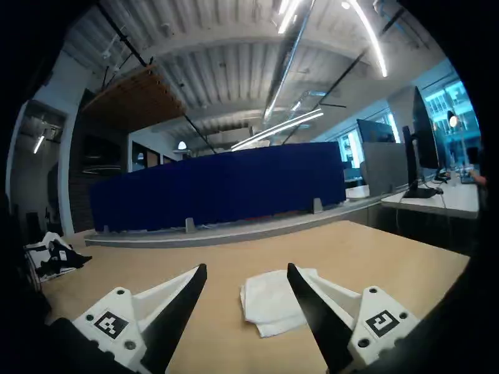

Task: Fold towel

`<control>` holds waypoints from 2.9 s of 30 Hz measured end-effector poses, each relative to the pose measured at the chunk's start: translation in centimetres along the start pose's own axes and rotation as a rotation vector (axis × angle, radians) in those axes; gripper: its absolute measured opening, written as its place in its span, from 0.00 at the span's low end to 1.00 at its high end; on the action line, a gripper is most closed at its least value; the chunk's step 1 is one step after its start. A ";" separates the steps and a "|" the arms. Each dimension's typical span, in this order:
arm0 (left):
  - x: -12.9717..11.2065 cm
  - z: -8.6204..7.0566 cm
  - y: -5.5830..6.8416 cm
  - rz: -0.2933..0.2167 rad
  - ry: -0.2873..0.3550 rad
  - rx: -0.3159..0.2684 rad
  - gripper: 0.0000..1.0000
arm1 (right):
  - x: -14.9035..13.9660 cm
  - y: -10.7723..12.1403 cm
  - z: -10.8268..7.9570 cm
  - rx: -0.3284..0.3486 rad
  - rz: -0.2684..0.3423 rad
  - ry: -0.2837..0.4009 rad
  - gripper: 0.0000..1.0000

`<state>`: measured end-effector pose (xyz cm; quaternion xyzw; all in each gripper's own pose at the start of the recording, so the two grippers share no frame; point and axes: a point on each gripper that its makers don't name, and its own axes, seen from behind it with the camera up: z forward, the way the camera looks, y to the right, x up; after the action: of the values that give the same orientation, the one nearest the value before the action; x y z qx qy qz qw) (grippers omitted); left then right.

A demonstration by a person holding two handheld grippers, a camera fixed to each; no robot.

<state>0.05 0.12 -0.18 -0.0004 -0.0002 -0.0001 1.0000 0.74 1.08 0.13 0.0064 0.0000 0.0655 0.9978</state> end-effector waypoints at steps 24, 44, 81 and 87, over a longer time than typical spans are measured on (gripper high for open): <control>0.1 -0.1 0.0 0.000 0.000 0.000 0.96 | -1.0 -0.8 0.1 -0.027 -0.132 0.000 0.99; 0.0 -0.2 0.1 0.000 0.000 0.000 0.96 | -1.0 -0.7 0.5 -0.027 -0.133 0.000 0.99; 0.0 -0.2 0.0 0.000 0.000 0.000 0.96 | -1.0 -0.6 -0.1 -0.027 -0.133 0.000 0.99; 0.0 -0.1 0.0 0.000 0.000 0.000 0.96 | -1.0 -0.6 -0.1 -0.027 -0.133 0.000 0.99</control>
<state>0.02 0.15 -0.33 -0.0005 -0.0002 -0.0001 1.0000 -0.21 0.30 -0.03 -0.0070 -0.0003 -0.0007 1.0000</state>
